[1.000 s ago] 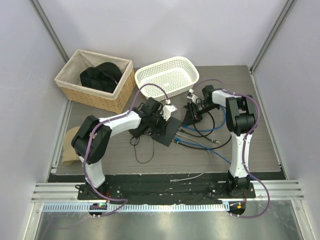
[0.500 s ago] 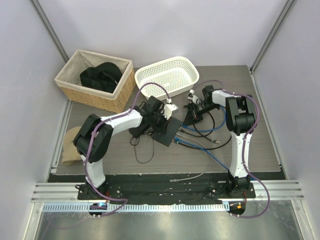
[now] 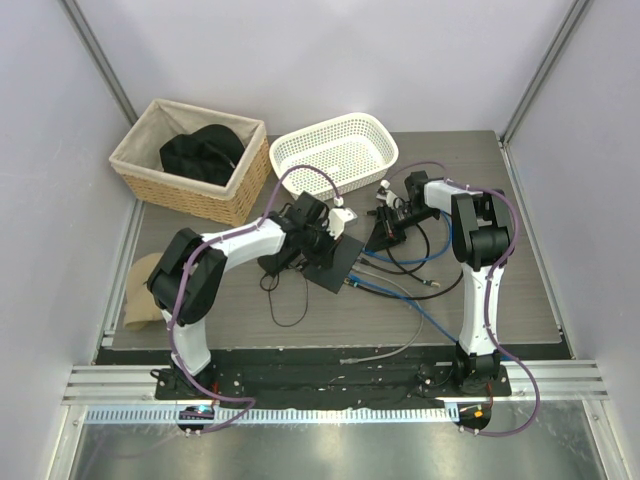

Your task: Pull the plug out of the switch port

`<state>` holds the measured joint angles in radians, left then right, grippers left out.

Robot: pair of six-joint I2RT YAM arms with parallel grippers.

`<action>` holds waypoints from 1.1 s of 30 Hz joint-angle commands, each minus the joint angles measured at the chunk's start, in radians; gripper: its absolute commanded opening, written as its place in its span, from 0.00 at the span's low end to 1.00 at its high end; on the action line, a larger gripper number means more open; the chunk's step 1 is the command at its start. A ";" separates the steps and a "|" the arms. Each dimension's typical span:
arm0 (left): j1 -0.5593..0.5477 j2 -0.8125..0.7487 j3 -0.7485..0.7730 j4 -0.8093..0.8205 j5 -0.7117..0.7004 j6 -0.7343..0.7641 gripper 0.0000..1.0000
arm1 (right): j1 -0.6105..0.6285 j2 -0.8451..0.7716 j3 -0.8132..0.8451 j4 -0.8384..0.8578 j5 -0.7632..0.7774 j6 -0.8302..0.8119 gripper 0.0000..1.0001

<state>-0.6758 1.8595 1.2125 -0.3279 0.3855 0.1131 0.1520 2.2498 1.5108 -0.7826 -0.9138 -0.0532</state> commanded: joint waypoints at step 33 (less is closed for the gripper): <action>-0.053 0.041 -0.018 -0.007 -0.059 0.049 0.00 | 0.026 0.053 0.083 -0.046 0.305 -0.096 0.01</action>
<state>-0.7170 1.8645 1.2205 -0.3130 0.3508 0.1417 0.1730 2.2673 1.6119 -0.9340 -0.8135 -0.1070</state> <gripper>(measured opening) 0.013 0.165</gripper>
